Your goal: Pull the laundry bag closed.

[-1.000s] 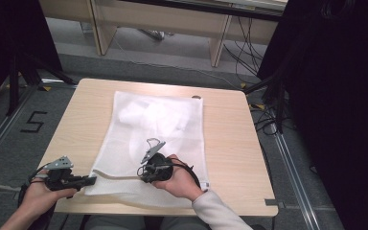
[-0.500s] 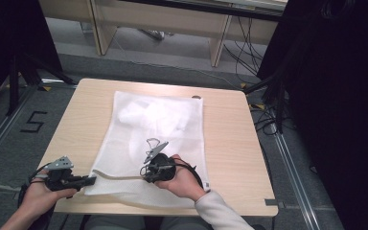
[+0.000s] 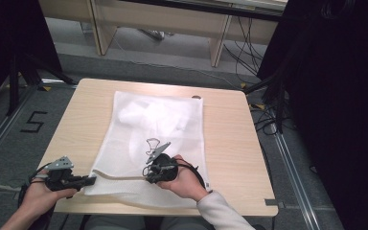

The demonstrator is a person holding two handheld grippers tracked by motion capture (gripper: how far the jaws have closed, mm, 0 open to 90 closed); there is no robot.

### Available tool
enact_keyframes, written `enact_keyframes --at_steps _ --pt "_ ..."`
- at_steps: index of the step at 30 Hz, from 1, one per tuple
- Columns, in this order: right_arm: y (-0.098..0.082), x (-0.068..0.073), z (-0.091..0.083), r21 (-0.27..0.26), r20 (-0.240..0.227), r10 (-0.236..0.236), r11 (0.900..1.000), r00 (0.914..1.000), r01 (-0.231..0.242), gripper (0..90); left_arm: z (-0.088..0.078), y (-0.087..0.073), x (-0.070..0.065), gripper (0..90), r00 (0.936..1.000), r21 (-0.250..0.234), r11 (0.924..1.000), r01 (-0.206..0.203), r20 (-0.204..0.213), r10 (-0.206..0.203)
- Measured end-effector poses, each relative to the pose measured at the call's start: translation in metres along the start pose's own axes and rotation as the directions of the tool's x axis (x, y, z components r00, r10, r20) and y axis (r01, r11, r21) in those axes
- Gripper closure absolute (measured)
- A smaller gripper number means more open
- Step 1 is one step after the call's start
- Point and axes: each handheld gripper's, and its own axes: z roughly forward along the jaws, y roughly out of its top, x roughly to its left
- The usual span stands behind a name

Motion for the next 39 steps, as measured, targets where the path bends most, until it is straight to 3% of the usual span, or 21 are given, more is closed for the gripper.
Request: enact_keyframes --at_steps 18,19,22,24,25,36,39 --pt "-0.009 -0.003 -0.007 0.001 0.007 0.007 1.000 0.9999 -0.007 82.3 0.000 0.000 0.001 85.7 0.9999 -0.001 0.9999 -0.013 -0.011 0.013" --pt "-0.010 -0.001 -0.007 0.008 0.004 0.031 1.000 0.9995 -0.031 82.3 0.000 0.000 0.001 85.8 0.9999 -0.001 0.9999 -0.012 -0.011 0.012" --pt "-0.011 -0.003 -0.007 0.002 -0.004 0.009 1.000 0.9999 -0.009 82.3 0.000 0.000 0.001 85.7 0.9999 -0.001 0.9999 -0.012 -0.011 0.012" --pt "-0.011 -0.002 -0.009 0.005 0.005 0.027 1.000 0.9996 -0.027 82.3 0.000 0.000 0.001 85.8 0.9999 0.000 0.9999 -0.011 -0.009 0.011" --pt "-0.011 -0.004 -0.009 -0.005 0.008 0.006 1.000 0.9999 -0.006 82.3 0.000 0.000 0.001 85.7 0.9999 0.001 0.9999 -0.011 -0.007 0.011" --pt "-0.017 -0.006 -0.012 -0.009 0.011 0.020 1.000 0.9997 -0.020 82.3 0.001 -0.001 0.000 85.8 0.9999 -0.015 0.9999 -0.001 -0.014 0.001" --pt "-0.017 -0.006 -0.012 -0.009 0.011 0.022 1.000 0.9997 -0.022 82.3 0.000 -0.001 0.001 85.7 0.9999 0.002 1.0000 -0.004 -0.012 0.004"
